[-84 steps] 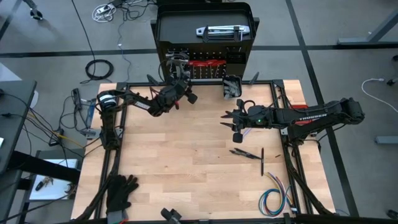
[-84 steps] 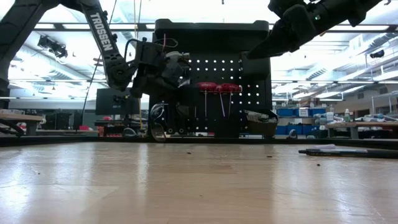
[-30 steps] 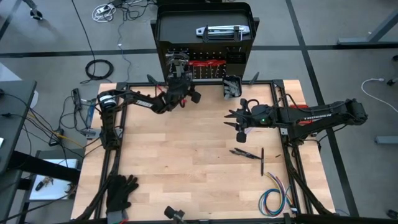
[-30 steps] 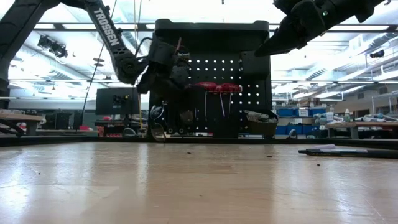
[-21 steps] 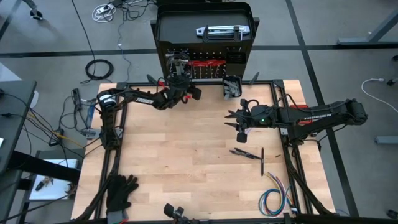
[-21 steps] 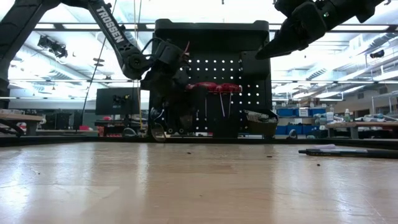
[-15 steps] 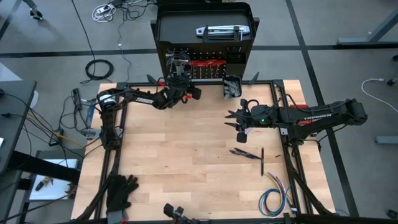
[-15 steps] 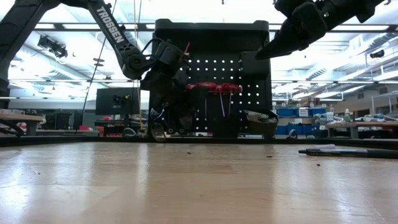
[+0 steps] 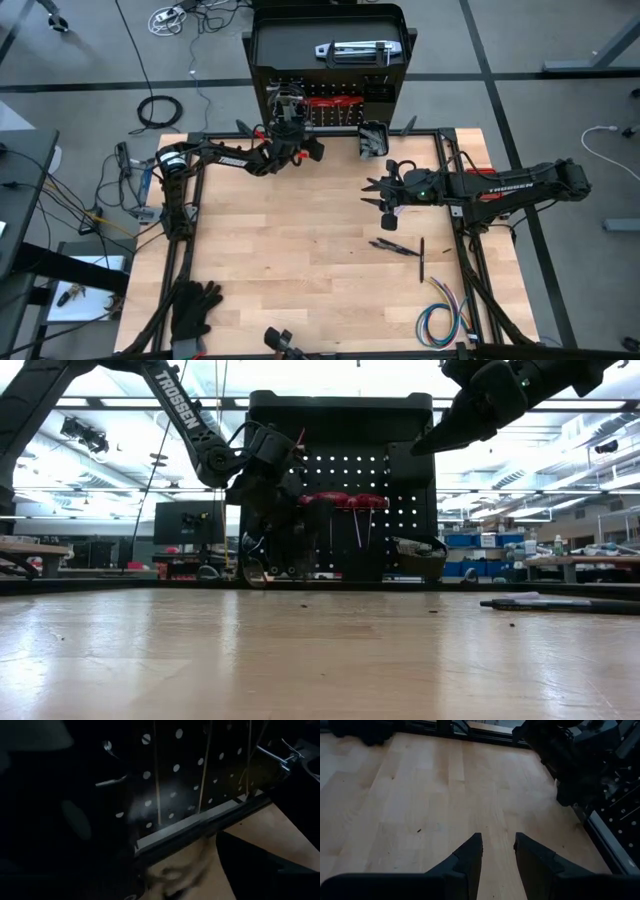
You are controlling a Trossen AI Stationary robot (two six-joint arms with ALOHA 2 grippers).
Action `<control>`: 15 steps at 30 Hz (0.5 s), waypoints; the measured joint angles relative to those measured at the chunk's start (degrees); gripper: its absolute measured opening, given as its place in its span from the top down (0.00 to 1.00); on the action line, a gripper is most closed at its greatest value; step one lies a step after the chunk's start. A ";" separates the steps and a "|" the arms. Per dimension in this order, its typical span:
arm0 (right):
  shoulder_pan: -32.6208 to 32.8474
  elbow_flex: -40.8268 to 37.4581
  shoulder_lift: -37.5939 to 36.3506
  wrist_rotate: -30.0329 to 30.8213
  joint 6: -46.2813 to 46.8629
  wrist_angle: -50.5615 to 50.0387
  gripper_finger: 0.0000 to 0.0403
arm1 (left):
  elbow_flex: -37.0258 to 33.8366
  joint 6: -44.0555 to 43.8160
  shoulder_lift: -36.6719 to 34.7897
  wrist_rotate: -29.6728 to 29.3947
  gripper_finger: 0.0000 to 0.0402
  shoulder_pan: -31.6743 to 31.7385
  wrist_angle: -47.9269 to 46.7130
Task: Hang tools onto peg board
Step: Put the left black pen on the pegboard
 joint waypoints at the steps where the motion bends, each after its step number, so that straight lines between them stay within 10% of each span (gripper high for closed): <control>1: 0.00 0.00 0.00 -0.02 0.15 0.00 0.69 | 0.00 -0.02 0.00 -0.01 0.29 -0.02 0.00; 15: 0.00 0.00 -0.24 -0.39 0.40 -0.69 0.69 | 0.02 -0.86 -4.49 -0.47 0.29 -3.50 -6.37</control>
